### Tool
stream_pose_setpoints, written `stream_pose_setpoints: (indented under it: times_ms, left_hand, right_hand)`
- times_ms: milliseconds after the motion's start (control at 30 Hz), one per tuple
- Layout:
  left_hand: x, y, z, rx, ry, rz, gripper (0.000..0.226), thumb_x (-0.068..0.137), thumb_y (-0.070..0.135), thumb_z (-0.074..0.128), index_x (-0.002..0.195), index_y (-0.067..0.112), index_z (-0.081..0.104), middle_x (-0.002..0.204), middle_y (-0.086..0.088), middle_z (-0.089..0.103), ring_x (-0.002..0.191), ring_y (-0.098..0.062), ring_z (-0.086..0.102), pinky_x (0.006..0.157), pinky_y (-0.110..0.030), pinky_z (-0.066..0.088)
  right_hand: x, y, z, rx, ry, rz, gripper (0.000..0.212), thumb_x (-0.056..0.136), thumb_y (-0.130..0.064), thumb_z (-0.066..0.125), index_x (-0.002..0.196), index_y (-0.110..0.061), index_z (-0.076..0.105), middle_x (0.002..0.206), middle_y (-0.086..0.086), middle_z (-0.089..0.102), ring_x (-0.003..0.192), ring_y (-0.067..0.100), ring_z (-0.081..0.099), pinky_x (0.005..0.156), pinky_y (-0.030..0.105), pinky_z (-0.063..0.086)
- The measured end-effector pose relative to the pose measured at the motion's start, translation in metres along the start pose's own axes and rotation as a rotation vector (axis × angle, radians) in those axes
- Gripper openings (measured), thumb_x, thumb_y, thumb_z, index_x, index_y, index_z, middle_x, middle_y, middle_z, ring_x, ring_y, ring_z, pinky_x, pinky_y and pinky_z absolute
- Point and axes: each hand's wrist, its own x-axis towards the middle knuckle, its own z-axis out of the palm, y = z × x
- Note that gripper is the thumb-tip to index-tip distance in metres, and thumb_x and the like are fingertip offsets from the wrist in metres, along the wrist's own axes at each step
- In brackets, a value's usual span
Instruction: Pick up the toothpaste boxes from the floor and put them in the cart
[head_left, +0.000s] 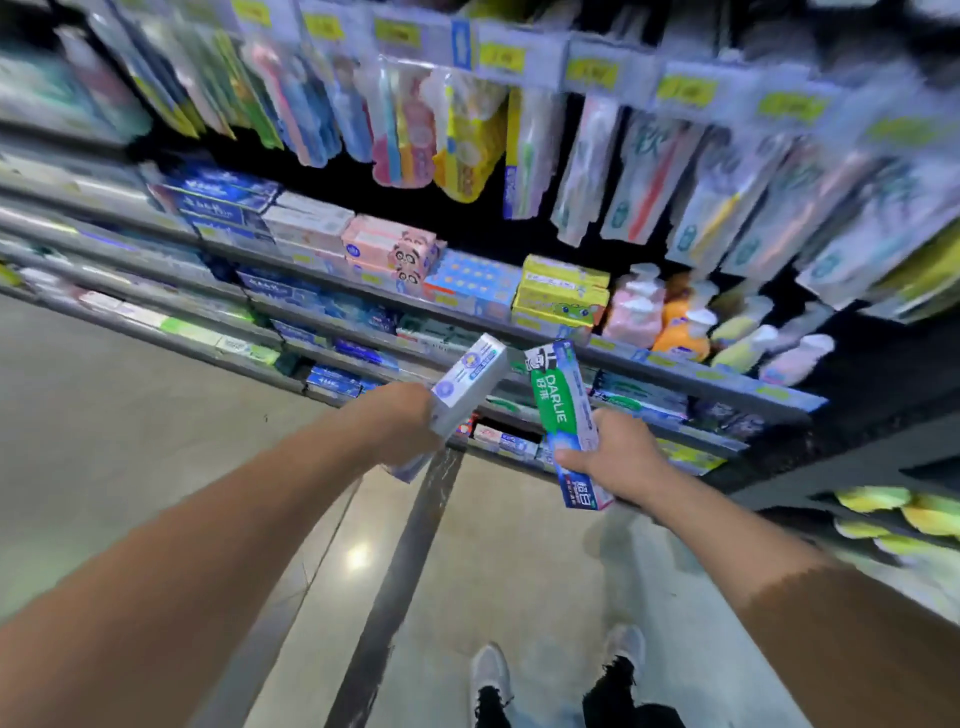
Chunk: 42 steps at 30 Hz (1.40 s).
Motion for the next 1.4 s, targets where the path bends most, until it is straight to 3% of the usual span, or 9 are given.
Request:
stream_pose_setpoints:
  times_ms: [233,467,600,733,867,967,1167,1267,1400]
  left_hand:
    - [0.004,0.129,-0.032,0.222,0.004,0.184,0.018,0.086,0.030,0.053,0.076,0.017,0.046,0.072,0.001,0.050,0.074,-0.024,0.053,0.065,-0.030,0.045]
    - [0.023,0.350,-0.018,0.362,0.014,0.430,0.030,0.089,0.032,0.054,0.107,0.009,0.057,0.106,-0.010,0.065,0.093,-0.028,0.063,0.070,-0.030,0.044]
    - [0.012,0.482,-0.006,0.429,0.087,0.630,0.016,0.091,0.029,0.053,0.094,0.014,0.049,0.092,-0.006,0.065,0.091,-0.026,0.064,0.074,-0.032,0.050]
    - [0.002,0.599,0.012,0.417,0.076,0.691,0.035,0.091,0.043,0.057,0.103,0.009,0.054,0.109,-0.013,0.060,0.099,-0.032,0.061,0.071,-0.031,0.044]
    - [-0.013,0.700,0.028,0.406,0.055,0.763,0.045,0.090,0.046,0.060,0.104,0.003,0.057,0.105,-0.015,0.065,0.095,-0.032,0.065,0.066,-0.033,0.045]
    - [-0.013,0.763,0.043,0.418,0.011,0.816,0.042,0.088,0.047,0.059,0.103,0.009,0.057,0.104,-0.010,0.065,0.093,-0.029,0.063,0.071,-0.032,0.047]
    - [0.002,0.882,0.061,0.491,-0.027,0.916,0.043,0.094,0.042,0.054,0.067,0.013,0.038,0.070,-0.006,0.053,0.058,-0.019,0.046,0.052,-0.028,0.033]
    - [0.016,0.942,0.058,0.496,-0.043,0.926,0.040,0.096,0.044,0.054,0.079,0.009,0.048,0.063,-0.003,0.044,0.050,-0.015,0.039,0.043,-0.026,0.029]
    - [0.044,1.021,0.044,0.514,-0.073,0.957,0.039,0.096,0.041,0.056,0.099,0.002,0.062,0.074,-0.014,0.058,0.047,-0.014,0.033,0.045,-0.033,0.040]
  right_hand:
    - [-0.061,0.092,-0.063,0.186,0.151,0.096,0.030,0.075,-0.042,0.075,0.087,-0.017,0.063,0.087,0.001,0.069,0.079,0.020,0.064,0.068,0.033,0.052]
    - [-0.154,0.273,-0.130,0.358,0.295,0.358,0.045,0.068,-0.053,0.071,0.096,-0.018,0.063,0.092,-0.002,0.070,0.080,0.014,0.066,0.072,0.033,0.056]
    - [-0.216,0.373,-0.169,0.381,0.381,0.525,0.039,0.079,-0.044,0.072,0.102,-0.015,0.060,0.091,0.002,0.065,0.079,0.019,0.061,0.061,0.023,0.043]
    - [-0.276,0.455,-0.204,0.361,0.469,0.657,0.034,0.079,-0.041,0.071,0.085,-0.013,0.054,0.080,0.006,0.058,0.074,0.026,0.055,0.052,0.028,0.033]
    - [-0.330,0.526,-0.225,0.405,0.552,0.766,0.043,0.071,-0.051,0.074,0.076,-0.017,0.050,0.079,0.003,0.059,0.070,0.023,0.055,0.048,0.029,0.034]
    - [-0.355,0.573,-0.238,0.433,0.551,0.819,0.045,0.069,-0.053,0.074,0.089,-0.016,0.058,0.087,0.005,0.064,0.077,0.023,0.061,0.060,0.033,0.046]
    - [-0.368,0.655,-0.273,0.488,0.585,0.882,0.039,0.071,-0.046,0.076,0.079,-0.015,0.054,0.083,0.008,0.061,0.071,0.022,0.053,0.055,0.032,0.035]
    - [-0.359,0.704,-0.299,0.494,0.610,0.917,0.041,0.074,-0.047,0.076,0.086,-0.012,0.058,0.085,0.008,0.062,0.073,0.023,0.055,0.055,0.031,0.037]
    - [-0.345,0.763,-0.346,0.511,0.633,0.959,0.047,0.073,-0.052,0.078,0.091,-0.013,0.058,0.084,0.004,0.060,0.073,0.019,0.055,0.051,0.029,0.038]
